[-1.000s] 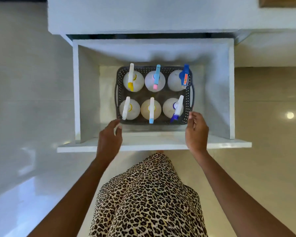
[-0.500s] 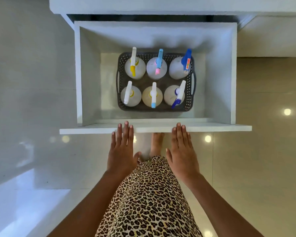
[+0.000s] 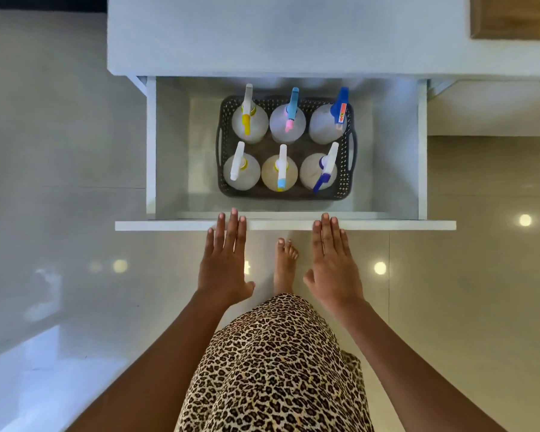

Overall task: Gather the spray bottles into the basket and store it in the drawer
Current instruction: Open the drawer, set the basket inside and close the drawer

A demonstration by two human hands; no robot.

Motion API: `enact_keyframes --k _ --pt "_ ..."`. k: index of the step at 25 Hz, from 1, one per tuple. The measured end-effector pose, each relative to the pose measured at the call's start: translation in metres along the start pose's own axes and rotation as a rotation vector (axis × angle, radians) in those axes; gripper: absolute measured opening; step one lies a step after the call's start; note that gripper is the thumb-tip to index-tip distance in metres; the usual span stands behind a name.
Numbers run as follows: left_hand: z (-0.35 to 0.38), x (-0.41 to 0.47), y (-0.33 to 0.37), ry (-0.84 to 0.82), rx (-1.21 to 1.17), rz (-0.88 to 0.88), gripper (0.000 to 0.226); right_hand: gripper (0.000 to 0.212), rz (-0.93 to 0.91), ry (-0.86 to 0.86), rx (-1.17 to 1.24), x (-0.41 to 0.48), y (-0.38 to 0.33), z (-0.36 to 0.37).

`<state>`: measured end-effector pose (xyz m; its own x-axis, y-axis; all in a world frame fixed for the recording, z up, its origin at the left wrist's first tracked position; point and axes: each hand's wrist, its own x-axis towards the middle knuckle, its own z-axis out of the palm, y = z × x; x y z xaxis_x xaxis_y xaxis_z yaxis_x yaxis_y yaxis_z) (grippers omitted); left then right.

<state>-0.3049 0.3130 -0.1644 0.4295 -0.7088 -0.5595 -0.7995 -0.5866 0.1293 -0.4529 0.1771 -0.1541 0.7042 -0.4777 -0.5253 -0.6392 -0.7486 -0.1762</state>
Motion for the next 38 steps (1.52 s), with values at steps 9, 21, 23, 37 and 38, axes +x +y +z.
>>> enact_keyframes --k 9,21,23,37,38 --pt "-0.053 0.076 -0.012 0.027 0.03 -0.018 0.119 0.076 -0.008 0.046 0.049 0.077 0.005 -0.055" --pt "-0.1 0.162 -0.031 0.218 0.135 -0.017 0.102 0.078 -0.1 0.137 -0.148 0.173 0.034 -0.097" --pt "-0.107 0.174 -0.033 0.233 0.114 -0.025 0.105 0.082 -0.087 0.153 -0.139 0.184 0.032 -0.101" --pt "-0.13 0.176 -0.035 0.47 0.058 0.087 0.087 0.072 -0.166 0.572 -0.202 0.197 0.029 -0.121" --pt "-0.136 0.179 -0.038 0.489 0.072 0.084 0.089 0.08 -0.157 0.589 -0.203 0.201 0.032 -0.128"
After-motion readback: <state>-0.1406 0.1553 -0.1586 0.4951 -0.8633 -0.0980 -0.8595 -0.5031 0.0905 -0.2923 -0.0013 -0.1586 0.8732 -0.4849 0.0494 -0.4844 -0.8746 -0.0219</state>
